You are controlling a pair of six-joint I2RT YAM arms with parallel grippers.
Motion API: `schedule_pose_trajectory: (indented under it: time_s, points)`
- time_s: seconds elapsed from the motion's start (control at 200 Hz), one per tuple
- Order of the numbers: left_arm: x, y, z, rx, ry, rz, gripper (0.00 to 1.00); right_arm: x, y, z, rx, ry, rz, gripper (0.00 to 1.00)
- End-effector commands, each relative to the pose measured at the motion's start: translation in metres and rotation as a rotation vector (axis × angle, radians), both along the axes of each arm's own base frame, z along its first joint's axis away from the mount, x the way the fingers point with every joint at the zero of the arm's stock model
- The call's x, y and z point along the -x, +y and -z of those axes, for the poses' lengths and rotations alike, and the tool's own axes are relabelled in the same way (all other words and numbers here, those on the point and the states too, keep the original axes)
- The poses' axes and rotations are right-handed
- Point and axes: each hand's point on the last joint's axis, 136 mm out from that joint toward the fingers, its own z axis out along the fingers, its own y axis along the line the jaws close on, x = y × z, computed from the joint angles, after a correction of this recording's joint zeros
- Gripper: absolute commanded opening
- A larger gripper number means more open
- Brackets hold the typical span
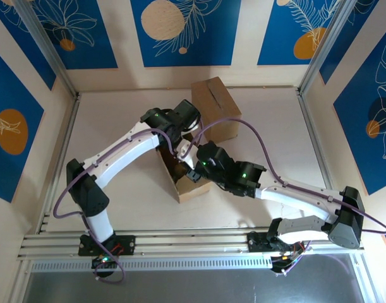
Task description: Unpack the express box
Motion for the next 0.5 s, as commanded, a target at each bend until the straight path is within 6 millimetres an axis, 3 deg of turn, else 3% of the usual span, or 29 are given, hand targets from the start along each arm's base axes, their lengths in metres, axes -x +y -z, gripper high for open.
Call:
schedule_pose_trajectory:
  time_s: [0.0,0.28,0.365,0.495]
  points:
    - [-0.004,-0.002,-0.02,0.062,-0.028,-0.017,0.0,0.007,-0.006,0.011,0.034,-0.063,-0.02,0.0]
    - [-0.005,0.0,-0.015,0.055,-0.017,-0.025,0.0,0.034,-0.034,-0.069,-0.287,0.011,-0.072,0.0]
    - [-0.006,-0.001,-0.014,0.058,-0.014,-0.025,0.0,0.042,-0.033,-0.072,-0.287,0.029,-0.106,0.0]
    - [-0.008,-0.003,-0.011,0.057,-0.007,-0.022,0.0,0.05,-0.027,-0.055,-0.235,0.031,-0.137,0.0]
